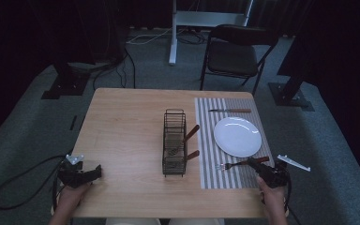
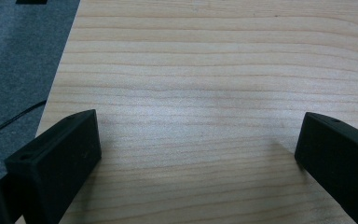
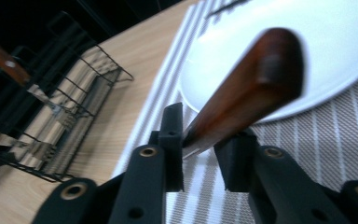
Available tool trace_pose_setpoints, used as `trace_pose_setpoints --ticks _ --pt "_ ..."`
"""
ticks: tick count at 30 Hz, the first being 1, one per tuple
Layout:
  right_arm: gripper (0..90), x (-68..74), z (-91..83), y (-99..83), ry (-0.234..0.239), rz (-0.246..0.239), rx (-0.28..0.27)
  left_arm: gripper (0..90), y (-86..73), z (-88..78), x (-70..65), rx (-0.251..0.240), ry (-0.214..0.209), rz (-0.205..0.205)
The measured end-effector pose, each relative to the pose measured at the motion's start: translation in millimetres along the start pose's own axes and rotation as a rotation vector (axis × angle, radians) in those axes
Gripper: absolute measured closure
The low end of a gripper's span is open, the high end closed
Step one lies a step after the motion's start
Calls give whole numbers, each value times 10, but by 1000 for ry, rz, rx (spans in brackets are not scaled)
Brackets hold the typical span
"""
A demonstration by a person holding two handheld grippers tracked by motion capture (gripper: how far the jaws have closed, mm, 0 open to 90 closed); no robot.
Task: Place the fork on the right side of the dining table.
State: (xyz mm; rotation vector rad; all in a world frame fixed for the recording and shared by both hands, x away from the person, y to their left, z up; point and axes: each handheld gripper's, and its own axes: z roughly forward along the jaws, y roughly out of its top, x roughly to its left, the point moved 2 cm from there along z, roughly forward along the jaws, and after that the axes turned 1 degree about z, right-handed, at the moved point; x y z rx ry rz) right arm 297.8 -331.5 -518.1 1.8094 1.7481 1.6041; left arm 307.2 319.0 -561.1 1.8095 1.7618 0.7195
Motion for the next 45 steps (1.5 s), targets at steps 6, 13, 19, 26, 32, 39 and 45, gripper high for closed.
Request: trace_pose_setpoints --ticks 6,13,19,26,32,39,45 --pt "607 -233 51 -72 -44 56 60 6 0 0 0 0 0 0" --pt "563 -336 72 -84 -63 65 91 6 0 0 0 0 0 0" --pt "494 -404 98 -108 -86 78 122 6 0 0 0 0 0 0" --pt "450 -472 91 -110 -108 102 145 6 0 0 0 0 0 0" --pt "440 -481 86 -136 -119 100 159 6 -2 -1 0 0 1 0" --pt "387 -427 88 -163 -123 66 167 6 -3 -2 -1 -1 2 -1" --pt "283 -326 97 -222 -129 -21 170 6 -3 -2 -1 -1 2 -1"
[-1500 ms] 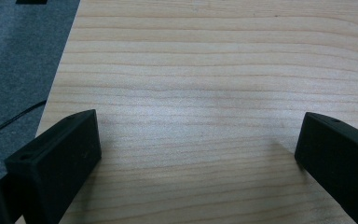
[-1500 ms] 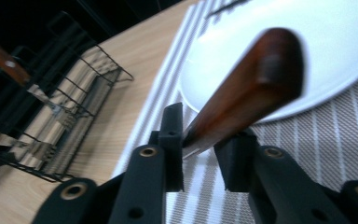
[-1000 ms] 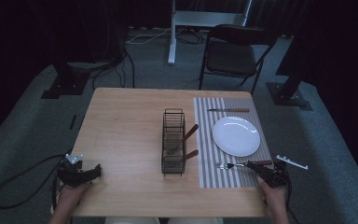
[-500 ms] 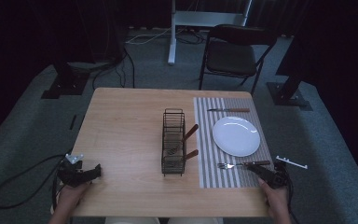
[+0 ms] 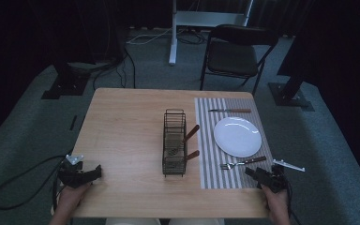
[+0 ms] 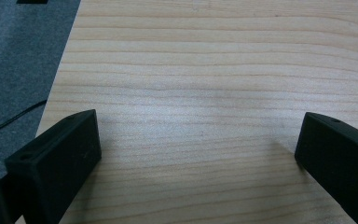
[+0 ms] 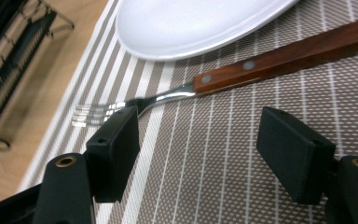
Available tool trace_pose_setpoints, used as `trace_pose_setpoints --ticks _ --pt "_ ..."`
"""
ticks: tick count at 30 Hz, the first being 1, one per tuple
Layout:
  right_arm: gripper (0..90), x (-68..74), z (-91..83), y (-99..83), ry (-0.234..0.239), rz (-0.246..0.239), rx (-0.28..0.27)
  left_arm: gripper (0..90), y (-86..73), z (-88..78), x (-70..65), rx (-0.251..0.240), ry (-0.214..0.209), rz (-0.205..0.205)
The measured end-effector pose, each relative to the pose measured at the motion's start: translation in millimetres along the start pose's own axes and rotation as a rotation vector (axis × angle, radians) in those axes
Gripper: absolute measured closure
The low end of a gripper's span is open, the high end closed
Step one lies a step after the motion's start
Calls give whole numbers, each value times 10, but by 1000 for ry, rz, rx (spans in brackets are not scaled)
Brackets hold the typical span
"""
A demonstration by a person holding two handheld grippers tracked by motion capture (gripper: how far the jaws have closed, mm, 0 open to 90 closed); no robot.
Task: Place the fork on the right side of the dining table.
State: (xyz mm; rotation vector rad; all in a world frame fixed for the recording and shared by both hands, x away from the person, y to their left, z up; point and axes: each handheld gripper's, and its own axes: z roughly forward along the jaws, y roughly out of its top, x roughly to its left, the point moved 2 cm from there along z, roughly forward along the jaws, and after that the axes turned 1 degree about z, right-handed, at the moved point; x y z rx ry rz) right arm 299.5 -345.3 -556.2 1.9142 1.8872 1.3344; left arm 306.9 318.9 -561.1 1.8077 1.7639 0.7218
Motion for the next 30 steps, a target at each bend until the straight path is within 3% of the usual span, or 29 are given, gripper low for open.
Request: trace_pose_setpoints --ticks 6,12,17,25,30 --pt "162 96 17 -65 -31 -74 4 6 0 0 0 0 0 0" --pt "140 192 20 -155 -128 -155 -25 6 0 0 0 0 0 0" --pt "141 240 0 -211 -187 -179 -52 6 0 0 0 0 0 0" --pt "135 287 -60 -306 -319 -242 -66 6 0 0 0 0 0 0" --pt "135 304 -114 -401 -362 -253 -67 6 0 0 0 0 0 0"
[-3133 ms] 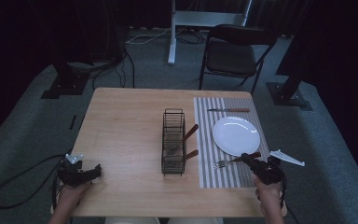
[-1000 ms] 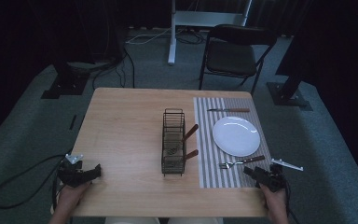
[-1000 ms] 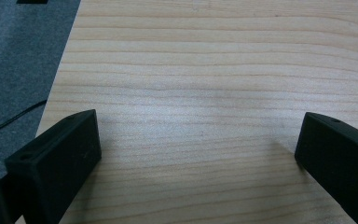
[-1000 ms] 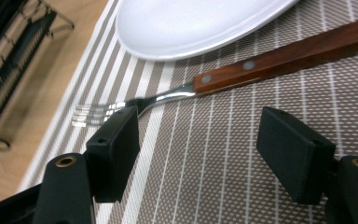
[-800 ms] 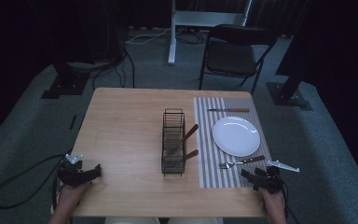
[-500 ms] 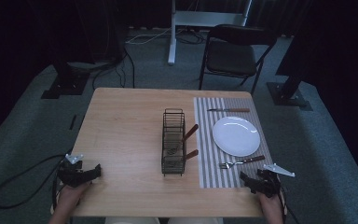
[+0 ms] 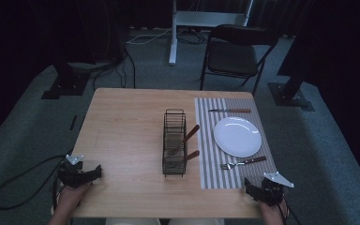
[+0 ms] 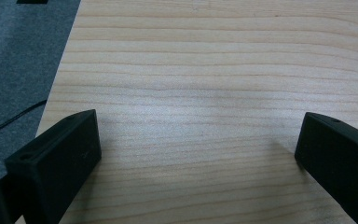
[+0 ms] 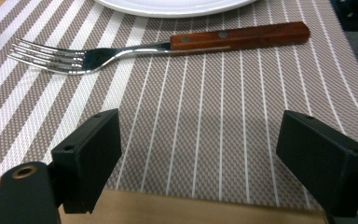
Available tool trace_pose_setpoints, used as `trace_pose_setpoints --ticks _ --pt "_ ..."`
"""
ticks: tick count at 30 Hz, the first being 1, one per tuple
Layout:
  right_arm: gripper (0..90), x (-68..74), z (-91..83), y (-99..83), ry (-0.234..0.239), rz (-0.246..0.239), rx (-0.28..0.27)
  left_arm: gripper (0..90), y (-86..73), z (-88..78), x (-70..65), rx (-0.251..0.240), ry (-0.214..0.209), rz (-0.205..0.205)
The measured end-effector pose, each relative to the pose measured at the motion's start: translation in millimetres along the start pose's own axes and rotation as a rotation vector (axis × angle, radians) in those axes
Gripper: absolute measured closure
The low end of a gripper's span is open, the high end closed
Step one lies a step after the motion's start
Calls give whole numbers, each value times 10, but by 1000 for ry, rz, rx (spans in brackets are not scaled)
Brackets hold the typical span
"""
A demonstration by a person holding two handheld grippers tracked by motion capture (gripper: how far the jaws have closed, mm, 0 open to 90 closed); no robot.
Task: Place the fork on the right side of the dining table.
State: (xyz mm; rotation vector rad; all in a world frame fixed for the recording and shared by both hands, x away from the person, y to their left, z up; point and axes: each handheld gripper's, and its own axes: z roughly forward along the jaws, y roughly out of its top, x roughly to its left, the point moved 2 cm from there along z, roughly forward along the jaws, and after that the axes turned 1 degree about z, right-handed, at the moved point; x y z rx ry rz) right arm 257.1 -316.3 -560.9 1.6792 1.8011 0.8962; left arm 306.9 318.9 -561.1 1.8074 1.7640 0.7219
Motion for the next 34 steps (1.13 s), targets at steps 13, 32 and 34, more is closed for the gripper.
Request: trace_pose_setpoints --ticks 13,32,34 --pt "113 -21 -128 -161 -32 30 -14 5 0 0 0 0 0 0" --pt "109 28 -76 -211 -75 -2 -32 5 -1 0 0 0 0 1" --pt "109 30 -76 -213 -76 2 -33 6 0 -1 0 1 0 1"
